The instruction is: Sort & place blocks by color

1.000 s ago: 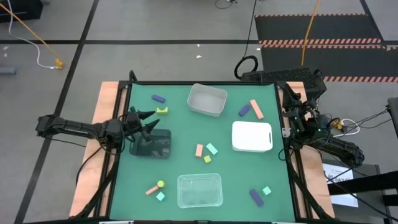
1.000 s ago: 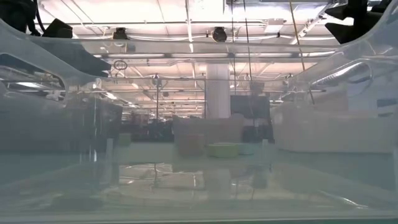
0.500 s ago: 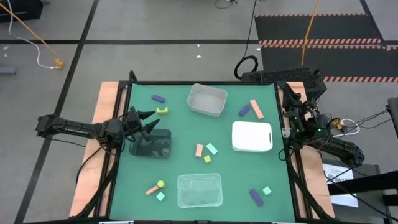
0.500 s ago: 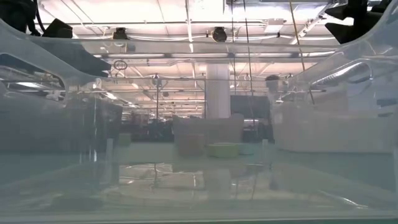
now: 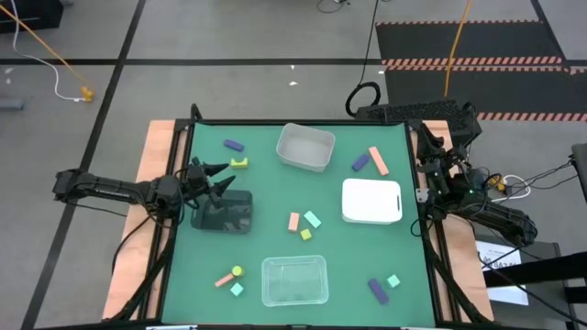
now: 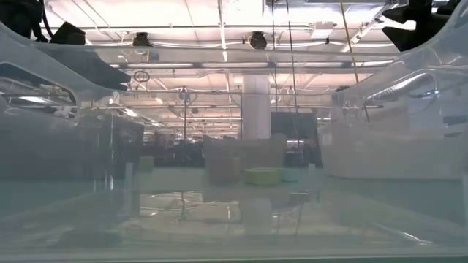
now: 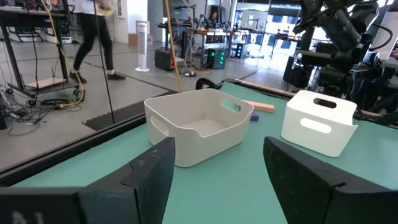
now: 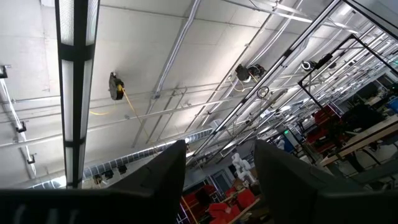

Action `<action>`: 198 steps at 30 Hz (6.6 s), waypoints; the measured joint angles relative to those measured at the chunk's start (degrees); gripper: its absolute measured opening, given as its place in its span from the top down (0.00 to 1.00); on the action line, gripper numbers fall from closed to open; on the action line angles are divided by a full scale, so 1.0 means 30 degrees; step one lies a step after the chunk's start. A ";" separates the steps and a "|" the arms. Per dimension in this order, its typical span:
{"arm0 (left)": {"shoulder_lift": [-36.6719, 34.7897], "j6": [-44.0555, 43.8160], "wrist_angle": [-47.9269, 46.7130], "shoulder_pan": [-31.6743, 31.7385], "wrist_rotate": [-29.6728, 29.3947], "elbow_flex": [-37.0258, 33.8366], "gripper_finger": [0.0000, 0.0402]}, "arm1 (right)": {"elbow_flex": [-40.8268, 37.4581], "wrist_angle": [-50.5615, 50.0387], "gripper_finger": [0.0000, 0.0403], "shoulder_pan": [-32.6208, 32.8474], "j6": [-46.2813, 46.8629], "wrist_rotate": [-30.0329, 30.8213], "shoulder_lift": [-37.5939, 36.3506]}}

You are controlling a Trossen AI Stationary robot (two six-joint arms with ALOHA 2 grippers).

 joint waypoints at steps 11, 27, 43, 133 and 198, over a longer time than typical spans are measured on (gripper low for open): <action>0.0000 0.0000 -0.0007 0.0000 0.0000 -0.0005 0.39 | 0.0000 0.0000 0.55 0.0000 0.0000 0.0007 0.0000; 0.0000 0.0000 0.0000 -0.0004 -0.0004 -0.0004 0.39 | -0.0004 0.0000 0.55 0.0006 0.0000 0.0007 0.0000; 0.0000 -0.0023 0.3044 0.0051 -0.0178 0.0000 0.39 | -0.0007 0.0000 0.55 -0.0001 0.0000 0.0007 0.0000; 2.4613 0.6376 -1.9783 1.3304 0.9071 1.8567 0.39 | -0.0004 0.0000 0.55 0.0002 0.0000 0.0000 0.0000; 1.7850 -0.1844 -0.8557 1.3093 1.3965 1.7668 0.69 | -0.0007 0.0293 0.55 0.0006 0.1532 0.0005 0.0015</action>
